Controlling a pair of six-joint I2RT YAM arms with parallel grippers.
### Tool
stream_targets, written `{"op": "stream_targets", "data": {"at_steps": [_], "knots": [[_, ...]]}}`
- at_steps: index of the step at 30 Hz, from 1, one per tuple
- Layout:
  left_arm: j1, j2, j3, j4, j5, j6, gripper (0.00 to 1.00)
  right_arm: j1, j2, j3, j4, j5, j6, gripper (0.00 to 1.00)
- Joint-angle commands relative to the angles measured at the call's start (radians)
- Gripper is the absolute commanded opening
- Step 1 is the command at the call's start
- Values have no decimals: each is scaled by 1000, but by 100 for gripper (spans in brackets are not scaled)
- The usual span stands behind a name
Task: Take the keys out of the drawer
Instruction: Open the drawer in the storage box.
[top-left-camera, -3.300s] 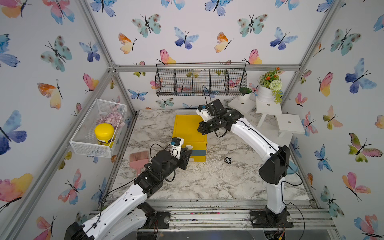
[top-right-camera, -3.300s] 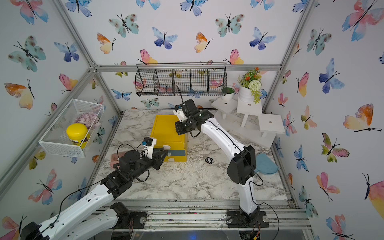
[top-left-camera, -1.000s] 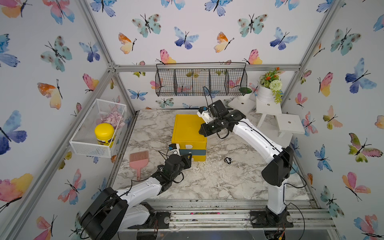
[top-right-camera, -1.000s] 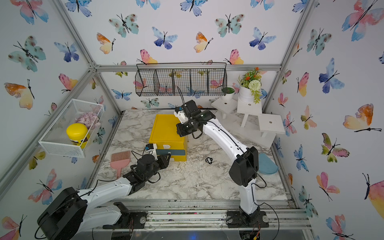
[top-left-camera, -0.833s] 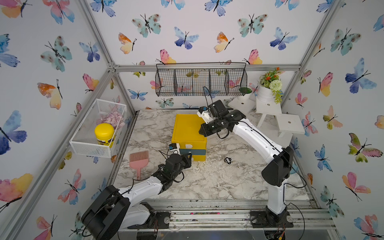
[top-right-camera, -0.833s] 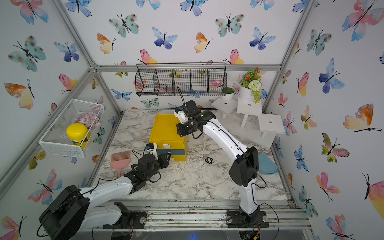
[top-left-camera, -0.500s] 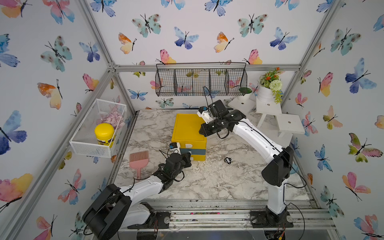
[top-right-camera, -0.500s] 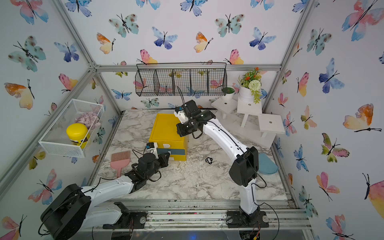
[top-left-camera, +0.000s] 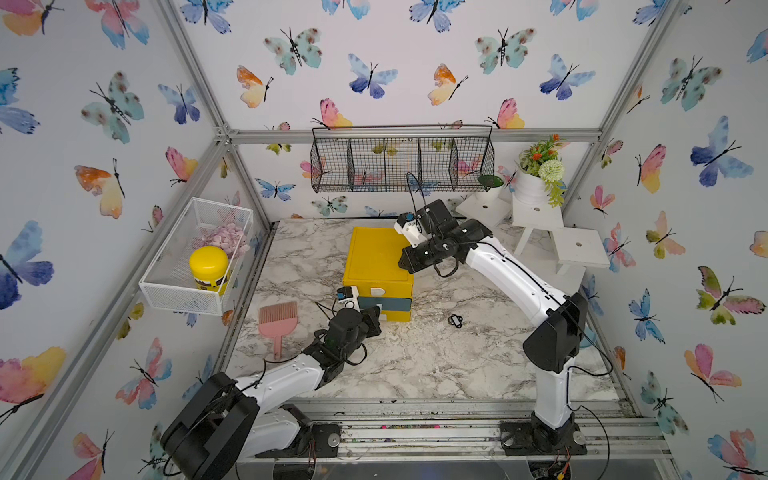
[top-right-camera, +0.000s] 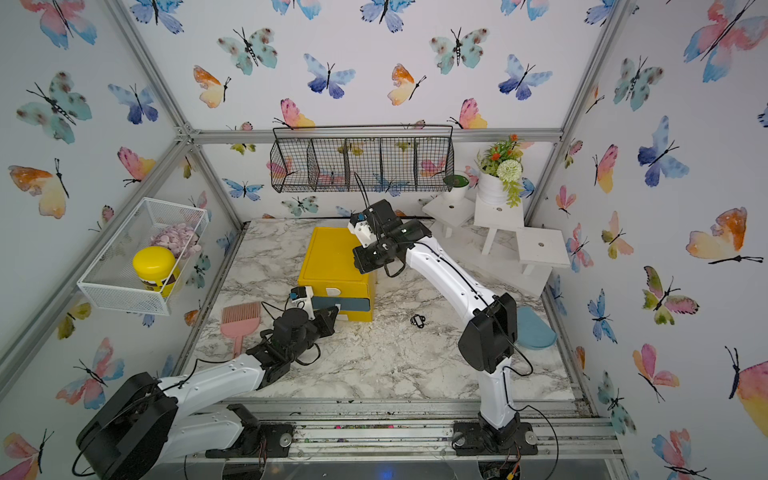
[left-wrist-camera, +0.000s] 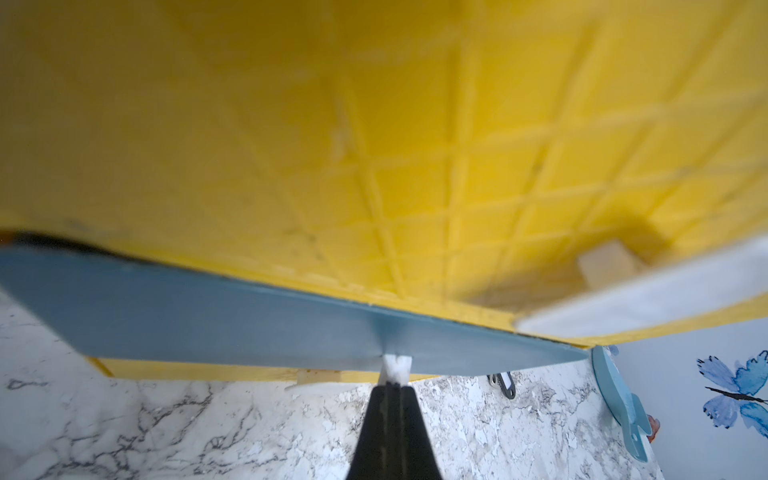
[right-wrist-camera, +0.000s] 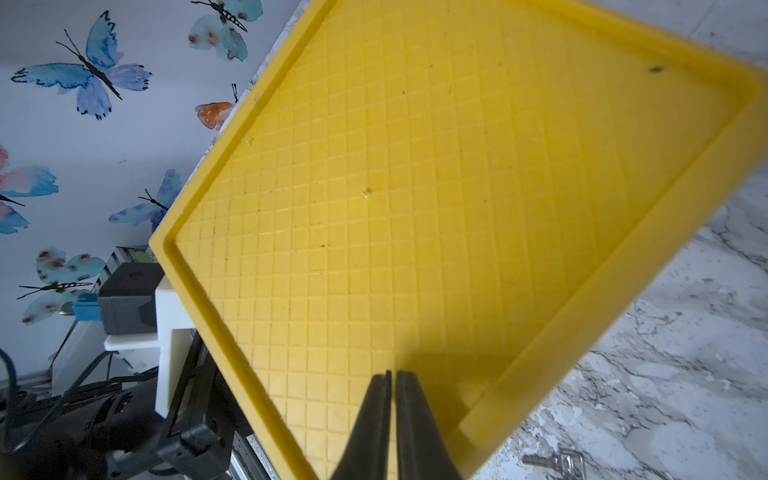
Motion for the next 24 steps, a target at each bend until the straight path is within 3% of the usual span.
{"op": "stream_targets", "data": {"at_steps": [1,14,24], "knots": [[5,-58,-27,-27,16,-5,0,1,3,36,-27,19,-19,12],[-9,-384,-106,-311,67,34,0,1,45,86,-72,42,-21,10],[-101,-565,-117,-538,49,22,0,1,56,90,-58,25,-12,9]]}}
